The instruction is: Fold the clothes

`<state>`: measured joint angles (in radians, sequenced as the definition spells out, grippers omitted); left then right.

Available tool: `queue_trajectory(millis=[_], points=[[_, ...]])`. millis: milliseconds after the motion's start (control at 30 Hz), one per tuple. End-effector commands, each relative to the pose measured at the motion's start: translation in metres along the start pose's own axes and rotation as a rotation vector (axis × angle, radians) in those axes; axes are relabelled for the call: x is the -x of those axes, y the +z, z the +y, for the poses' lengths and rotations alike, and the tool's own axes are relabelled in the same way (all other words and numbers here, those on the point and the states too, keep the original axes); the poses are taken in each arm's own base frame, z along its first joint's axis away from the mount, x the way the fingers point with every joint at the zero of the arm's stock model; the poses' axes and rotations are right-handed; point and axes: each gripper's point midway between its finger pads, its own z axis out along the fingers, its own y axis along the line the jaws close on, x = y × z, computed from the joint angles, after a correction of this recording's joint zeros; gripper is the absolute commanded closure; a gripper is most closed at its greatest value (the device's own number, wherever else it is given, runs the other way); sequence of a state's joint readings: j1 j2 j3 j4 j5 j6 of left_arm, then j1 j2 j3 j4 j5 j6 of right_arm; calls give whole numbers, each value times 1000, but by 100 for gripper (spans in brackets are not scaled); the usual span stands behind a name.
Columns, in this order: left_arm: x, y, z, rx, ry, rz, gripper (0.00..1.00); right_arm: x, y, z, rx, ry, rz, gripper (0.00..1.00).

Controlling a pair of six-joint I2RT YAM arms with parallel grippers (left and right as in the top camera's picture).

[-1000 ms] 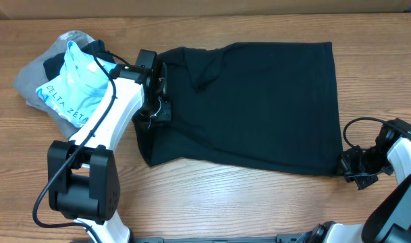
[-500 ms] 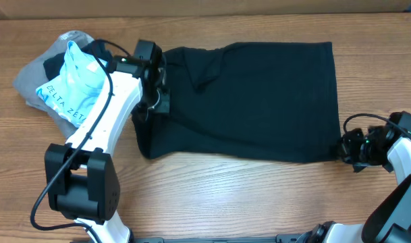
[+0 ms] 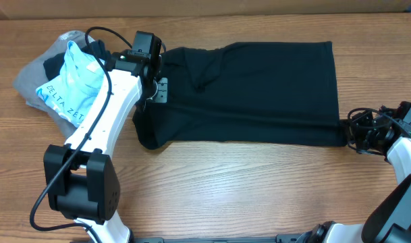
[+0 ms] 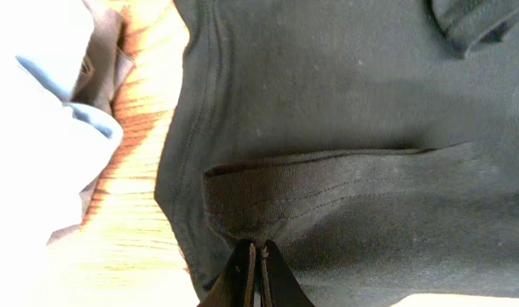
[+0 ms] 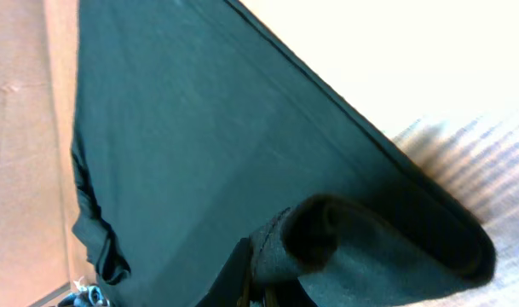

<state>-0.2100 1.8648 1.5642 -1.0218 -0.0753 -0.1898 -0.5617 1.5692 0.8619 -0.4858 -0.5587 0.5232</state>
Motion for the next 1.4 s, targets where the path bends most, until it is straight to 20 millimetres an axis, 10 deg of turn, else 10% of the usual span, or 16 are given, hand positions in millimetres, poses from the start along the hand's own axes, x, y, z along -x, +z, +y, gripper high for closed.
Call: queue_trajectory(millis=[0, 367, 433, 533, 600, 967, 1200, 1367], points=[[10, -5, 6, 38, -23, -34, 96, 4, 1, 16, 32, -40, -16, 96], [10, -5, 9, 51, -23, -36, 94, 9, 10, 32, 19, -87, -81, 92], [10, -5, 10, 57, -23, -38, 77, 13, 10, 35, 30, -107, -96, 30], [9, -5, 10, 58, -16, -33, 37, 14, 8, 40, 56, -201, -98, 0], [6, -5, 10, 60, -4, -19, 23, 17, 6, 34, 42, -218, -98, 0], [-48, -4, -11, -75, 16, 204, 30, -19, -3, -42, -260, -34, 29, 13], [-90, 35, -7, -64, -3, 300, 30, -29, 12, -48, -298, -67, 19, 23], [-77, 61, -10, -81, -7, 193, 33, -25, 16, -56, -336, -19, -7, 28]])
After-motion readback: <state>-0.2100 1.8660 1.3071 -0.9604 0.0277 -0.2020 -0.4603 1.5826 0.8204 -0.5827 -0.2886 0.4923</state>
